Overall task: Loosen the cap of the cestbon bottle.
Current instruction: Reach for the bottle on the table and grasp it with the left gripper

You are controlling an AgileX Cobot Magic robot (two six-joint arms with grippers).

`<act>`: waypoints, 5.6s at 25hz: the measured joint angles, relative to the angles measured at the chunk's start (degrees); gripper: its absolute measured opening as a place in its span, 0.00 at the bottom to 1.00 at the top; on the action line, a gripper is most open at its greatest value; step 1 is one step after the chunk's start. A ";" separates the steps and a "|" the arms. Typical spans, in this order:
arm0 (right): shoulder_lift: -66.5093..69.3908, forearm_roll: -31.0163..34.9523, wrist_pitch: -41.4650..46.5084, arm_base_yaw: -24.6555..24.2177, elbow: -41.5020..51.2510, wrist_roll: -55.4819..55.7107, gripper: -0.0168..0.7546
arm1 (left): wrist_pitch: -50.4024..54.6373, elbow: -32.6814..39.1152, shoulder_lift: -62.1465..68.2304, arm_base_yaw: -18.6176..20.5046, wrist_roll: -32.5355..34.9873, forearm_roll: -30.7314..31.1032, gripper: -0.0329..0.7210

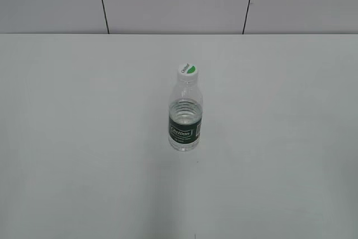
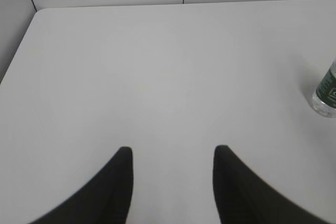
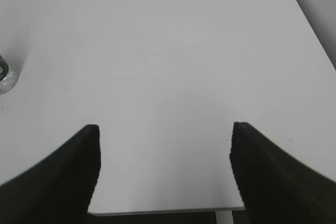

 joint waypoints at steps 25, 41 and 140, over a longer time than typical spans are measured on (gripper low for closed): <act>0.00 0.00 0.00 0.00 0.00 0.00 0.79 | 0.00 0.00 0.00 0.00 0.00 0.20 0.45; 0.76 -3.06 -22.39 0.00 -1.30 0.00 0.79 | -25.22 2.97 3.42 0.00 0.04 -1.17 0.81; 99.28 15.20 5.62 15.10 -59.92 -4.95 0.72 | -120.20 -20.12 124.63 -28.69 -21.64 58.66 0.75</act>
